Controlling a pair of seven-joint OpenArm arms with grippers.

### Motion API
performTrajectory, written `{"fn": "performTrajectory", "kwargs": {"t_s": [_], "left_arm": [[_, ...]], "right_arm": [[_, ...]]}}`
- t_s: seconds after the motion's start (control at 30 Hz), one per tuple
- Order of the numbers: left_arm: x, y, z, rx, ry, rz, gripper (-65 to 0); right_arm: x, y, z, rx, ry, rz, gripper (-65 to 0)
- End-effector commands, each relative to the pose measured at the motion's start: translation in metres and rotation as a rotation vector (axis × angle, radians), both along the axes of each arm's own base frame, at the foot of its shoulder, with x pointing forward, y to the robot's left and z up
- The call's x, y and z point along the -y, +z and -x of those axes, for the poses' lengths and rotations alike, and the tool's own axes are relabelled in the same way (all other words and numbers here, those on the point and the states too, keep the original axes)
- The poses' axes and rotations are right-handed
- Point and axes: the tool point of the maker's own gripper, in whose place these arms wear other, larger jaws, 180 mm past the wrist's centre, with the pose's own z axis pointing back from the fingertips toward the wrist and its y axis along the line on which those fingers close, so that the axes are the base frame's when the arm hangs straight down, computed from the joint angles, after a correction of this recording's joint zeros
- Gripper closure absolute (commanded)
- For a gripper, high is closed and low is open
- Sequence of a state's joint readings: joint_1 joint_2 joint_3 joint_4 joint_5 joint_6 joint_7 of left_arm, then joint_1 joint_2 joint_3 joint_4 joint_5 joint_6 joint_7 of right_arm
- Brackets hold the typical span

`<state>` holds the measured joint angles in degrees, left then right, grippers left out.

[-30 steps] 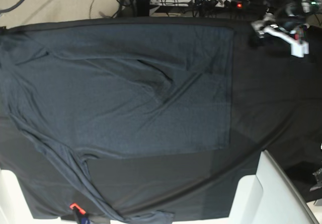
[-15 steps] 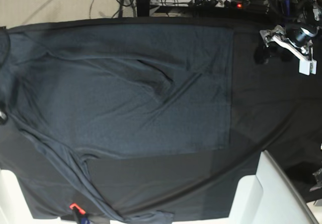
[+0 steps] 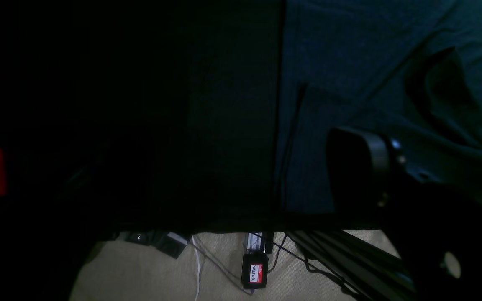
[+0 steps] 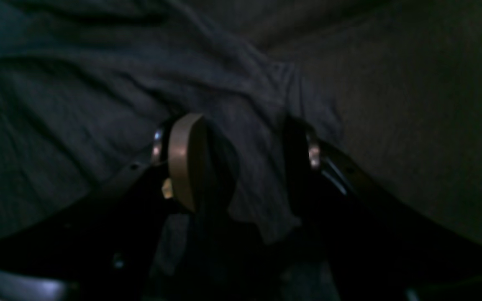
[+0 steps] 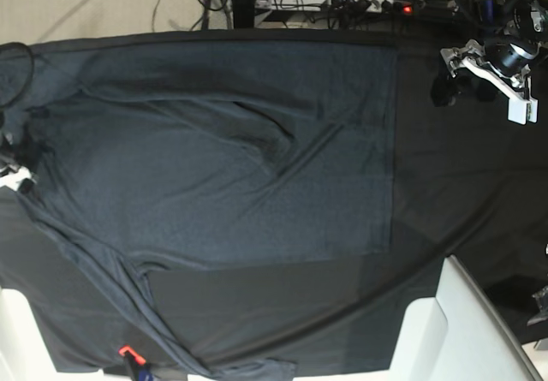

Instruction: Fold the T-shirt properly

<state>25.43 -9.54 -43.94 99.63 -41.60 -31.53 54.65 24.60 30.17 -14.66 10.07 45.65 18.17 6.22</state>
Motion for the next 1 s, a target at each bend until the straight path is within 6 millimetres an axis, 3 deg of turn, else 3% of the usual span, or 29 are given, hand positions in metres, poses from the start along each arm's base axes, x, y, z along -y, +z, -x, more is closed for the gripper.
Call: {"fn": "performTrajectory", "kwargs": {"t_s": [0.0, 0.27, 0.4, 0.5, 0.67, 0.73, 0.97], "left_arm": [[-0.004, 0.010, -0.005, 0.036, -0.003, -0.013, -62.4], [-0.003, 0.008, -0.005, 0.032, -0.002, -0.010, -62.4], [-0.006, -0.002, 0.001, 0.005, 0.016, 0.010, -62.4], [-0.007, -0.009, 0.005, -0.012, 0.028, 0.024, -62.4], [-0.006, -0.009, 0.005, -0.012, 0.026, 0.026, -62.4], [-0.006, -0.009, 0.003, -0.009, 0.026, 0.026, -62.4], [-0.007, -0.008, 0.004, -0.009, 0.028, 0.024, -62.4]], "right_arm": [[0.021, 0.018, -0.010, 0.040, -0.032, 0.045, -28.5], [0.027, 0.021, -0.009, 0.041, -0.050, 0.061, -28.5], [0.024, 0.029, -0.020, 0.070, -0.032, 0.063, -28.5], [0.032, 0.033, -0.018, 0.071, -0.042, 0.072, -28.7], [0.029, 0.031, -0.018, 0.068, -0.038, 0.070, -28.7], [0.019, 0.026, -0.020, 0.065, -0.029, 0.057, -28.7], [0.017, 0.013, -0.008, 0.026, -0.043, 0.046, -27.9]]}}
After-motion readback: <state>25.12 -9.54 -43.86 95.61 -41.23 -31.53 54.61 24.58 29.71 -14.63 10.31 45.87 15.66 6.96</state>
